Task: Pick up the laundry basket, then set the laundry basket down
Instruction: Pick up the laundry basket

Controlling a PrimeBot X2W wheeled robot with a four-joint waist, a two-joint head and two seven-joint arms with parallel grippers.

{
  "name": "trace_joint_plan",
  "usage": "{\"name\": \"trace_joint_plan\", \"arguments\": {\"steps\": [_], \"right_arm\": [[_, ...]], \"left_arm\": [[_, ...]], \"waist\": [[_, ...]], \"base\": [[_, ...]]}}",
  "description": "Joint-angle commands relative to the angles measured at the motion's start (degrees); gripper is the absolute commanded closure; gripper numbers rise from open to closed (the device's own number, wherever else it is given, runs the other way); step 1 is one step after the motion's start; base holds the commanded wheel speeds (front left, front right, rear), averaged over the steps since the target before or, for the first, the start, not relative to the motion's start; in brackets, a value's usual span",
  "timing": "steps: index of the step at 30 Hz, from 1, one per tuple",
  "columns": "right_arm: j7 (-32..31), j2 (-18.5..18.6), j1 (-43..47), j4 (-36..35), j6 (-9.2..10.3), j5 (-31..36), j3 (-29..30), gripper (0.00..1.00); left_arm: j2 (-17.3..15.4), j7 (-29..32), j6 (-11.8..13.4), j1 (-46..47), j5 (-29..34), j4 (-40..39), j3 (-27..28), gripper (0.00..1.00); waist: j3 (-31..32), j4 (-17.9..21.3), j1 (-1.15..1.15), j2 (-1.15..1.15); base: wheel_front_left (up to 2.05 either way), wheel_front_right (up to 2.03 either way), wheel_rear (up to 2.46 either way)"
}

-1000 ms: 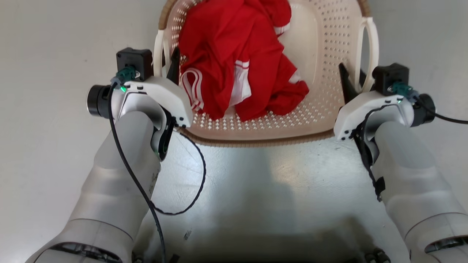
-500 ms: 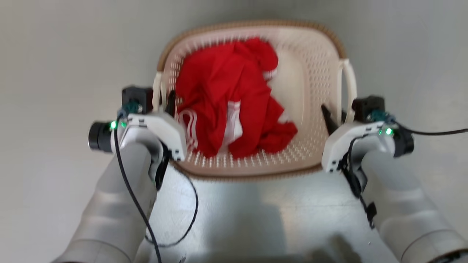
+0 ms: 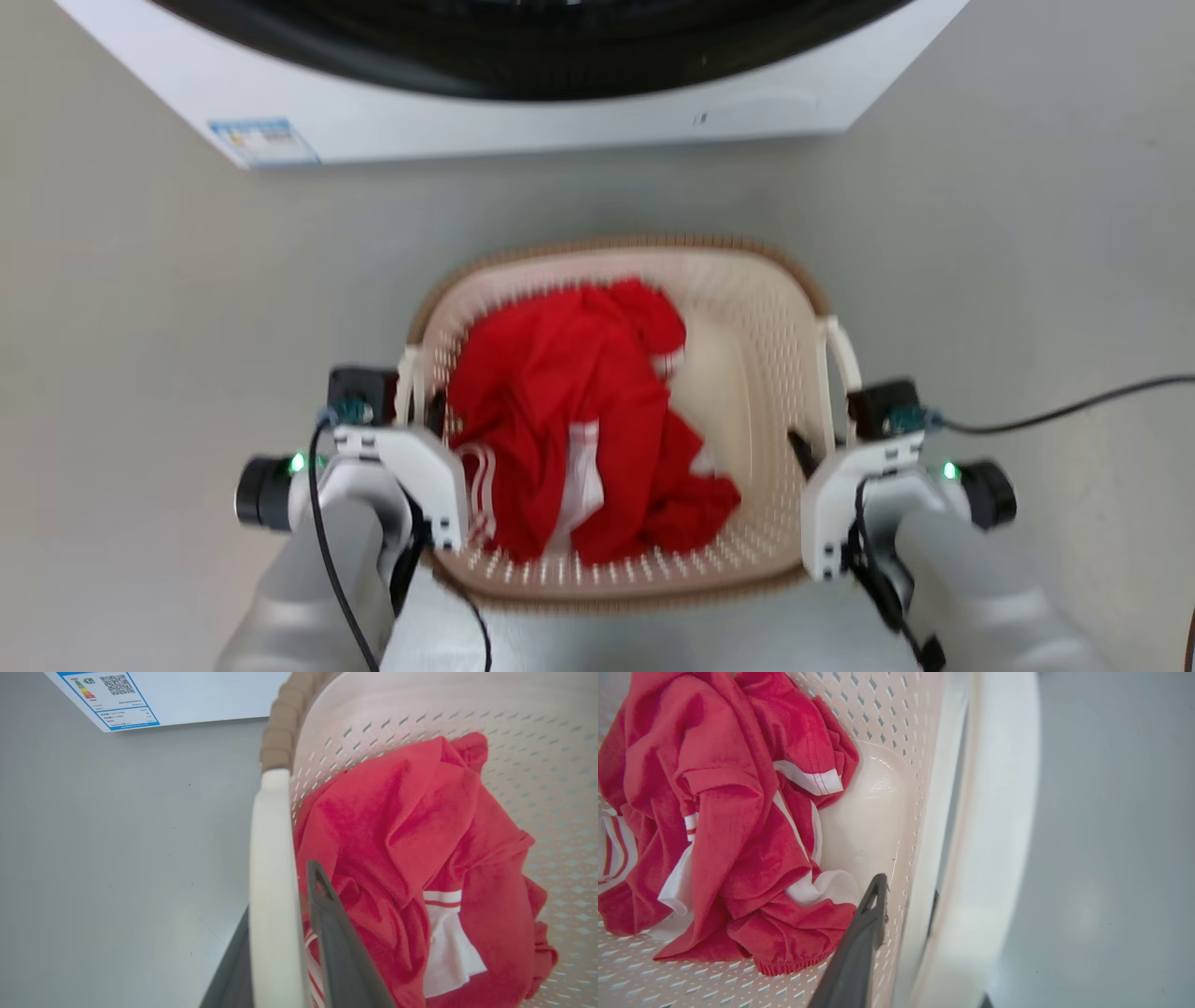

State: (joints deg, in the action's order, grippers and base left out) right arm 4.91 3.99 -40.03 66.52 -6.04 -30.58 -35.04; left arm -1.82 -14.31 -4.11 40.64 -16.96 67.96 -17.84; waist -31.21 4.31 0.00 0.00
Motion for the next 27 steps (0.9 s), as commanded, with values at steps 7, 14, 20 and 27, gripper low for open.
{"name": "trace_joint_plan", "arguments": {"steps": [7,14,20,27], "right_arm": [[-1.4,-1.1,7.6,1.4,-1.45,-2.2,-5.5,1.00],[-3.3,-1.1,10.3,1.8,-1.45,-3.2,-8.2,1.00],[-5.5,-1.1,11.7,0.7,-1.45,-4.0,-10.4,1.00],[-6.9,-1.1,12.7,-0.4,-1.45,-4.6,-12.1,1.00]], "left_arm": [[-1.1,-0.7,-1.9,-5.7,0.3,1.3,-3.0,1.00],[-1.1,-0.5,-2.0,-9.7,-3.7,0.2,-10.2,1.00],[-1.1,0.1,-0.7,-12.0,-9.3,-1.7,-15.4,1.00],[-1.1,0.1,0.6,-12.3,-13.5,-1.7,-19.2,1.00]], "waist": [[10.7,-0.8,0.00,0.00],[13.9,-2.0,0.00,0.00],[15.2,-1.8,0.00,0.00],[16.7,-1.3,0.00,0.00]], "base": [[0.00,0.00,0.00],[0.00,0.00,0.00],[0.00,0.00,0.00],[0.00,0.00,0.00]]}}
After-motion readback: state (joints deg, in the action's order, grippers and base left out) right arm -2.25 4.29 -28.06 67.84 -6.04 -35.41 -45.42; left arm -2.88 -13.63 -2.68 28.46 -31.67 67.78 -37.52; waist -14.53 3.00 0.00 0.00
